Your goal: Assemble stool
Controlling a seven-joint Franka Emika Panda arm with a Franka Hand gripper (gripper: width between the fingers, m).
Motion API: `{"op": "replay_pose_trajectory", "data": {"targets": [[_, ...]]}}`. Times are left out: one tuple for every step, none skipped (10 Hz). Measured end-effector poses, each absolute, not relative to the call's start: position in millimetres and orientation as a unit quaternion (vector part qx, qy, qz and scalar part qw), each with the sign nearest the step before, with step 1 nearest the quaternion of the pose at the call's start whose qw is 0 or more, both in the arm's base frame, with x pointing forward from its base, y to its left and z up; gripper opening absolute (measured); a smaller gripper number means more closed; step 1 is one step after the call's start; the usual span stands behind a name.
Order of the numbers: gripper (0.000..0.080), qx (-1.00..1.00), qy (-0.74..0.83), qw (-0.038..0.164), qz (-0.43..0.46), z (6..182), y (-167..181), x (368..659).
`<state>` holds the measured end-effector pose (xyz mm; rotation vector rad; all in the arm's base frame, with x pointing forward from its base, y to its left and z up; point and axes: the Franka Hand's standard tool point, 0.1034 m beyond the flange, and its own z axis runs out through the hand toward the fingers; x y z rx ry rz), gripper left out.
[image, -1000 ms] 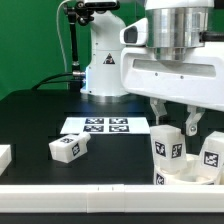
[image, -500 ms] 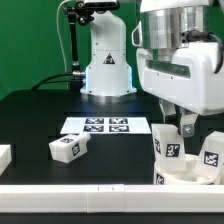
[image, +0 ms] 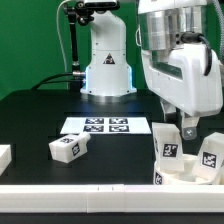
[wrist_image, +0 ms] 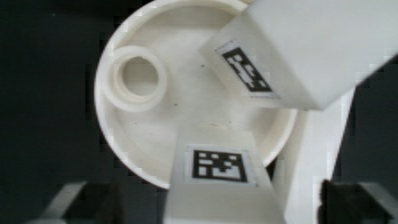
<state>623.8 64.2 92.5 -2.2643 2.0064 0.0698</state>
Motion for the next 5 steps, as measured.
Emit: {"op": "replay_pose_trajectory", "data": {"targets": [[0.0616,-0.759,0.648,0.058,0.026,98.6,65.9,623.0],[0.0616,-0.783,0.618,0.060,0.027,105.0,67.0,622.9],[0.0642,-0.812,0.579,0.065,0.021,111.6,67.3,624.7],[0.0648,-0.830,0.553,0.065,0.019,109.8,66.9,624.3],[0.0648,-0.846,0.530,0.065,0.018,109.0,66.8,624.0]]}}
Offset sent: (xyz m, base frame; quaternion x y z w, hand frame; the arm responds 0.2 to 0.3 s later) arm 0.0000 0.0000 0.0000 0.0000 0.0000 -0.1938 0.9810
